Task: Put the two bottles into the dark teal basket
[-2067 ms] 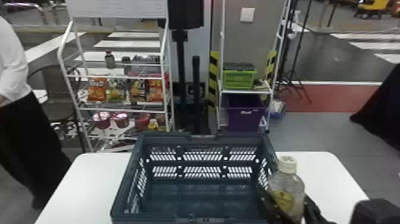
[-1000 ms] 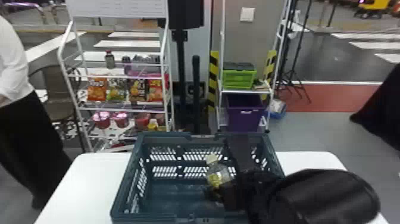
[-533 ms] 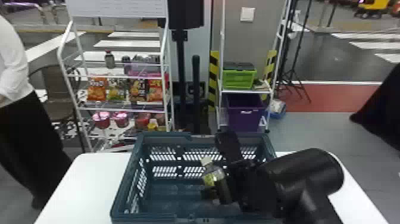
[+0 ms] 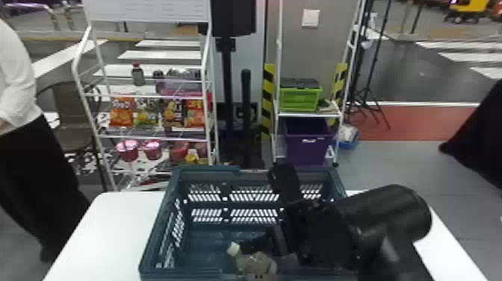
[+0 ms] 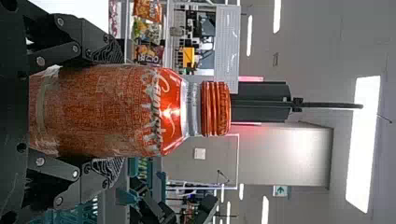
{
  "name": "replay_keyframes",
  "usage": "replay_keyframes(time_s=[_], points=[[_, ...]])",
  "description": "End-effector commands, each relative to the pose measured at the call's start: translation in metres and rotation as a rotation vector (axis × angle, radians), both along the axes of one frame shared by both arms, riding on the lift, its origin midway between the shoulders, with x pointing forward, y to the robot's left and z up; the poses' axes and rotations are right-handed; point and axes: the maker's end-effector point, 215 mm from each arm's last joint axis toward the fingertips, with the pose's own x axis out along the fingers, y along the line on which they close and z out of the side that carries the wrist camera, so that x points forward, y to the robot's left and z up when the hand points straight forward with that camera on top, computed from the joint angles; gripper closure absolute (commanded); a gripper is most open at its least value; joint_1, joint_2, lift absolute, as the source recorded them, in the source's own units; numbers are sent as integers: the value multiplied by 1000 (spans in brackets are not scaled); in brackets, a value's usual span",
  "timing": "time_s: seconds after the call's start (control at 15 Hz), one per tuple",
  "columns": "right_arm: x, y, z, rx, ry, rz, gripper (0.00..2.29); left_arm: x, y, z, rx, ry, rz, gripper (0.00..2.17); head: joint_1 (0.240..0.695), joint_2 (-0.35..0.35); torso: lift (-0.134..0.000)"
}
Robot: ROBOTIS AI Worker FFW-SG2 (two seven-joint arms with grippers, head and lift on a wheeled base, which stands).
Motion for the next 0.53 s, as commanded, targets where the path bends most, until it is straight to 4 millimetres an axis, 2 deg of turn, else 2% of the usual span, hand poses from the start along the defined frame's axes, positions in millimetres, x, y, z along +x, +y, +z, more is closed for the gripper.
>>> replay_keyframes(time_s=[0.0, 0.27, 0.33, 0.47], points=[[-1, 9, 17, 26, -39, 15, 53, 2, 0, 0, 0, -2, -1, 2010, 499, 0, 0], [8, 27, 76, 148, -280, -6, 46, 4, 1, 2, -2, -7, -6, 2010, 499, 0, 0], [9, 20, 88, 166, -349, -21, 49, 5, 1, 2, -3, -9, -9, 2013, 499, 0, 0], [5, -10, 103, 190, -494, -74, 49, 8, 1, -1, -1, 0, -12, 2010, 499, 0, 0]])
